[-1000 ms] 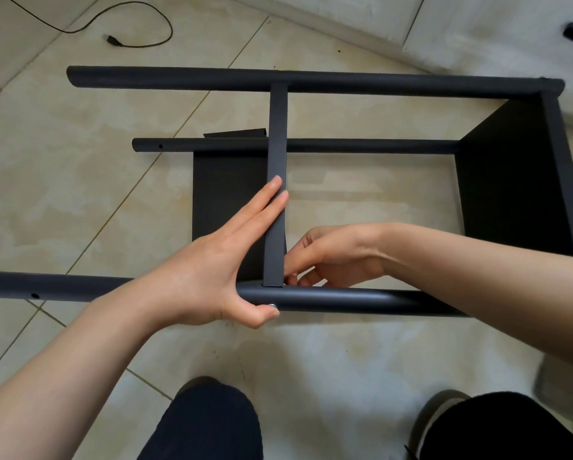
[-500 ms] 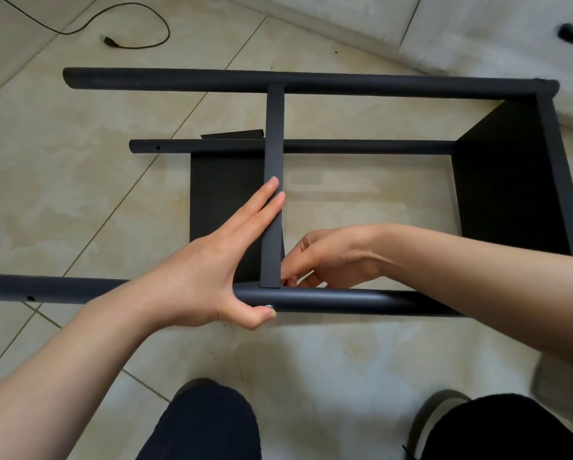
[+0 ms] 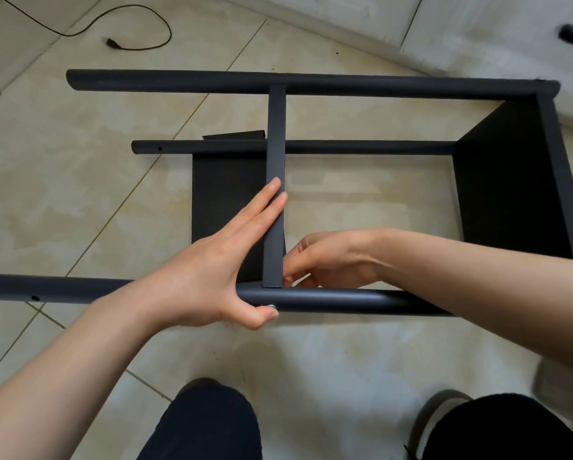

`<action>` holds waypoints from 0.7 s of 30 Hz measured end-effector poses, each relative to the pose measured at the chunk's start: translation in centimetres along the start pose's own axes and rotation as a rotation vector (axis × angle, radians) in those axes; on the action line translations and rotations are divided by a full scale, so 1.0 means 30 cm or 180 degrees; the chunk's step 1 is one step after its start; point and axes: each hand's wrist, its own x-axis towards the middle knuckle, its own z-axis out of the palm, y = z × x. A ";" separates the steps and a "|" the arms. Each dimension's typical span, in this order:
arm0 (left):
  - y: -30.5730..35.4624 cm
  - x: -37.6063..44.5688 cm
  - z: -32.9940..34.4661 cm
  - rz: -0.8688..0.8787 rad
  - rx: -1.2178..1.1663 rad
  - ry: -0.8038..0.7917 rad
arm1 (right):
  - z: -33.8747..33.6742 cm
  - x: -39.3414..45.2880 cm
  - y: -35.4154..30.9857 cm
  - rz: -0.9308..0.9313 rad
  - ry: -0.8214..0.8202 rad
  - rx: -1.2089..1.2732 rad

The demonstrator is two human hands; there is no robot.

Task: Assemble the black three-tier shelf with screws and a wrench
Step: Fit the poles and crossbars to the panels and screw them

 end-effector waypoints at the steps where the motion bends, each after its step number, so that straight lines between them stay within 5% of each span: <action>1: 0.001 0.000 -0.001 0.0001 -0.0005 -0.0004 | -0.001 -0.001 0.000 0.0012 0.0018 -0.0024; 21: 0.006 0.000 -0.003 0.0014 0.0003 -0.0014 | -0.011 -0.001 -0.005 0.0020 -0.0059 -0.0172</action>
